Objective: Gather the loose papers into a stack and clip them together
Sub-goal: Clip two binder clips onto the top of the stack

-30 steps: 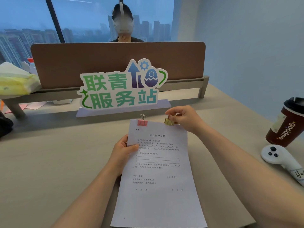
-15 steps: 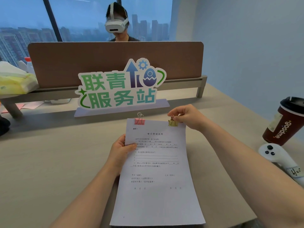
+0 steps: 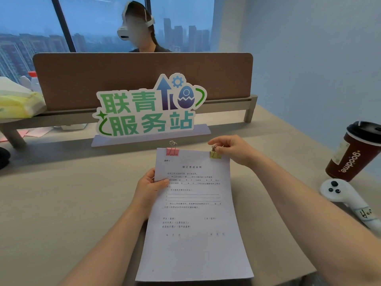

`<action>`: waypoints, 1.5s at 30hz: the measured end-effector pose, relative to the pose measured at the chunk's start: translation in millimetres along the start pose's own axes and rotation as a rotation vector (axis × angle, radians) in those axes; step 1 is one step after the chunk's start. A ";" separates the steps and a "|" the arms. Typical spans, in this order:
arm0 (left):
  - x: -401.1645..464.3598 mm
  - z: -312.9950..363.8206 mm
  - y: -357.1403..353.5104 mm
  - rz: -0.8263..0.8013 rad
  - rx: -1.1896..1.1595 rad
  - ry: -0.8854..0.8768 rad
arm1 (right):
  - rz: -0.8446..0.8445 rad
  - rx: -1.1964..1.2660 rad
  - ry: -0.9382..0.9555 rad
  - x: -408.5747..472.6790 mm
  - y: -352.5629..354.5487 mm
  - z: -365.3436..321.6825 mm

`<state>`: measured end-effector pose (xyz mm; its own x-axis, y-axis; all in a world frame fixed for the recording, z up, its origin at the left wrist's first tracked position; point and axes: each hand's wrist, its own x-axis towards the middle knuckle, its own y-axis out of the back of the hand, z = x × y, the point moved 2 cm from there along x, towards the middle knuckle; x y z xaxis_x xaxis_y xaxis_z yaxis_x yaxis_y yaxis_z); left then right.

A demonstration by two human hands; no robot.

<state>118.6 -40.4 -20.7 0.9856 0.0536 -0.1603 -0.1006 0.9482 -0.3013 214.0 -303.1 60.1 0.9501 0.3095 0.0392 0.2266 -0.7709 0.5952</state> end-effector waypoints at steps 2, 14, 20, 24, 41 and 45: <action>-0.3 0.1 -0.5 -0.002 -0.011 0.001 | 0.001 0.032 0.003 -2.7 -1.5 1.0; -5.9 6.2 7.0 0.057 -0.075 0.024 | 0.140 0.624 -0.282 -64.5 -35.2 26.7; -17.2 21.0 20.6 0.154 -0.084 0.037 | -0.012 0.538 -0.278 -88.9 -67.9 18.0; -25.6 35.8 35.8 0.211 -0.048 0.031 | 0.014 0.567 -0.228 -85.8 -87.7 3.1; -92.2 60.5 145.5 0.259 0.215 0.109 | 0.307 0.655 -0.177 -56.4 -182.1 -81.8; -101.1 70.5 175.6 0.359 0.272 0.084 | 0.275 0.641 -0.185 -43.3 -210.8 -102.1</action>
<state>10.9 142.8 8.9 0.8794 0.3786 -0.2885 -0.3831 0.9227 0.0431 103.3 -97.2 14.8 0.9987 0.0013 -0.0502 0.0009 -1.0000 -0.0069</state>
